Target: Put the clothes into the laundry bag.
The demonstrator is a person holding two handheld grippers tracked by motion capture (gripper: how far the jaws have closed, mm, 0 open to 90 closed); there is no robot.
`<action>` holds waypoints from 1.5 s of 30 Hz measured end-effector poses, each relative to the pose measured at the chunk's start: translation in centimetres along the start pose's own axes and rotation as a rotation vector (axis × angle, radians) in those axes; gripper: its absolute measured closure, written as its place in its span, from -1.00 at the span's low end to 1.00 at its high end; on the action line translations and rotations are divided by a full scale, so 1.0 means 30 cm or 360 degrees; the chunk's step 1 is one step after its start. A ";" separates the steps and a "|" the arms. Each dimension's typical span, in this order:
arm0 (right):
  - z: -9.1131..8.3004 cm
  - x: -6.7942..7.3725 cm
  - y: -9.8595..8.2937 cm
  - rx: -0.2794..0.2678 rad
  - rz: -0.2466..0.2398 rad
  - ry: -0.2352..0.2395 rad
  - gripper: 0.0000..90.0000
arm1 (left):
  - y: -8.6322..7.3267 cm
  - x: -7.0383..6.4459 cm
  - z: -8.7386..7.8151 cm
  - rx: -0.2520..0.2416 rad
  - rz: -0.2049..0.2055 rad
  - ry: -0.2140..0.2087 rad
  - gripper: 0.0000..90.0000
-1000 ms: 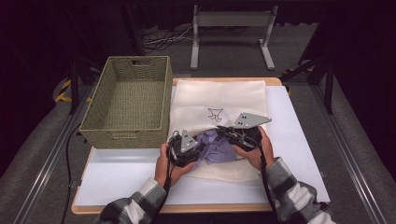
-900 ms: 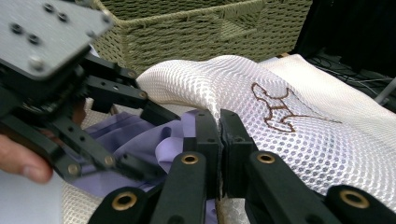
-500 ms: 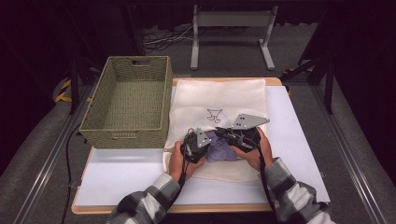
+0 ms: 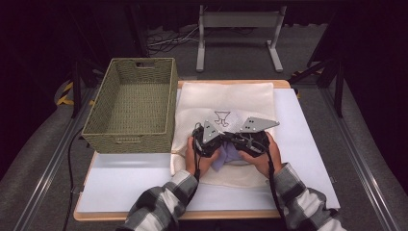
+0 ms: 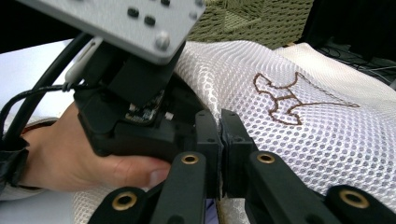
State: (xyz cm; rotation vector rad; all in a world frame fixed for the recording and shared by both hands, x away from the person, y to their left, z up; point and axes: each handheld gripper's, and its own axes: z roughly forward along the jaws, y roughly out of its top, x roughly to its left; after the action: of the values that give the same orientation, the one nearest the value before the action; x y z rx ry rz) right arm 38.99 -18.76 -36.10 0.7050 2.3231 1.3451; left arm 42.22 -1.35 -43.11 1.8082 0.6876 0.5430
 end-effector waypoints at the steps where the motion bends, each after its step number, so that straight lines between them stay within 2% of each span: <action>1: 0.000 -0.001 -0.001 0.0001 -0.0002 0.0001 0.97 | 0.003 0.003 0.003 -0.0017 -0.0002 0.0013 0.97; 3: 0.003 -0.001 -0.004 0.0008 0.0001 0.0003 0.97 | 0.013 0.009 0.007 -0.0049 -0.0022 0.0005 0.97; 5: 0.005 -0.003 -0.005 0.0016 -0.0006 -0.0010 0.97 | 0.017 0.005 0.016 -0.0017 0.0009 0.0037 0.97; 8: 0.004 -0.013 -0.010 0.0027 0.0001 -0.0013 0.97 | 0.007 0.008 0.020 0.0029 -0.0004 -0.0040 0.95; 11: 0.001 -0.019 -0.014 0.0025 0.0008 -0.0025 0.97 | -0.006 0.008 0.005 0.0053 0.0045 -0.0101 0.89; 13: -0.004 -0.022 -0.015 0.0021 0.0004 -0.0029 0.97 | -0.013 0.003 -0.014 0.0078 0.0087 -0.0145 0.78; 16: -0.010 -0.027 -0.016 0.0016 0.0010 -0.0037 0.97 | -0.017 -0.004 -0.052 0.0074 0.0108 -0.0197 0.66; 18: -0.013 -0.030 -0.016 0.0012 0.0010 -0.0036 0.97 | -0.011 -0.011 -0.085 0.0092 0.0144 -0.0185 0.40; 19: -0.013 -0.030 -0.016 0.0013 0.0009 -0.0039 0.97 | -0.011 -0.012 -0.101 0.0088 0.0146 -0.0210 0.29; 22: -0.011 -0.030 -0.015 0.0014 0.0009 -0.0035 0.97 | -0.019 -0.018 -0.158 0.0058 0.0182 -0.0241 0.22; 25: -0.013 -0.030 -0.014 0.0013 0.0007 -0.0039 0.97 | -0.033 -0.025 -0.203 0.0058 0.0205 -0.0224 0.24; 26: -0.013 -0.031 -0.014 0.0013 0.0005 -0.0038 0.97 | -0.046 -0.028 -0.221 0.0046 0.0211 -0.0247 0.20; 29: -0.011 -0.032 -0.014 0.0018 0.0007 -0.0031 0.97 | -0.080 -0.045 -0.245 0.0105 0.0238 -0.0273 -0.04; 31: -0.009 -0.029 -0.013 0.0025 0.0000 -0.0031 0.97 | -0.097 -0.056 -0.239 0.0176 0.0251 -0.0296 -0.18; 32: -0.009 -0.029 -0.012 0.0025 -0.0001 -0.0032 0.97 | -0.109 -0.066 -0.225 0.0252 0.0256 -0.0260 -0.29; 33: -0.009 -0.028 -0.012 0.0024 -0.0002 -0.0034 0.97 | -0.114 -0.068 -0.217 0.0286 0.0259 -0.0242 -0.43; 34: -0.009 -0.027 -0.011 0.0025 -0.0003 -0.0034 0.97 | -0.122 -0.072 -0.203 0.0329 0.0255 -0.0164 -0.46; 35: -0.009 -0.026 -0.011 0.0025 -0.0009 -0.0037 0.97 | -0.125 -0.070 -0.195 0.0352 0.0246 -0.0119 -0.48; 36: -0.010 -0.025 -0.011 0.0023 -0.0010 -0.0038 0.97 | -0.127 -0.066 -0.189 0.0352 0.0228 -0.0112 -0.50; 38: -0.010 -0.025 -0.011 0.0023 -0.0012 -0.0034 0.97 | -0.125 -0.060 -0.168 0.0424 0.0209 -0.0037 -0.40; 39: -0.010 -0.025 -0.011 0.0023 -0.0012 -0.0034 0.97 | -0.125 -0.060 -0.168 0.0424 0.0209 -0.0037 -0.31; 40: -0.010 -0.024 -0.012 0.0023 -0.0011 -0.0033 0.97 | -0.121 -0.056 -0.159 0.0449 0.0210 -0.0047 -0.31; 41: -0.009 -0.024 -0.012 0.0026 -0.0011 -0.0030 0.97 | -0.120 -0.054 -0.152 0.0464 0.0218 -0.0031 -0.04; 42: -0.009 -0.023 -0.012 0.0027 -0.0012 -0.0028 0.97 | -0.119 -0.051 -0.145 0.0486 0.0213 -0.0037 0.11; 43: -0.010 -0.022 -0.012 0.0026 -0.0015 -0.0027 0.97 | -0.117 -0.049 -0.139 0.0500 0.0218 -0.0058 0.35; 44: -0.010 -0.021 -0.011 0.0026 -0.0016 -0.0024 0.97 | -0.114 -0.049 -0.134 0.0501 0.0226 -0.0051 0.56; 45: -0.010 -0.021 -0.011 0.0025 -0.0018 -0.0023 0.97 | -0.111 -0.048 -0.131 0.0498 0.0226 -0.0055 0.70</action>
State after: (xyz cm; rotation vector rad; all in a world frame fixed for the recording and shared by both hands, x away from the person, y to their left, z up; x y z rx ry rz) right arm 39.25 -19.48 -36.21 0.7032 2.3253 1.3138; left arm 37.95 1.21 -45.05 2.1668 0.6509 0.5181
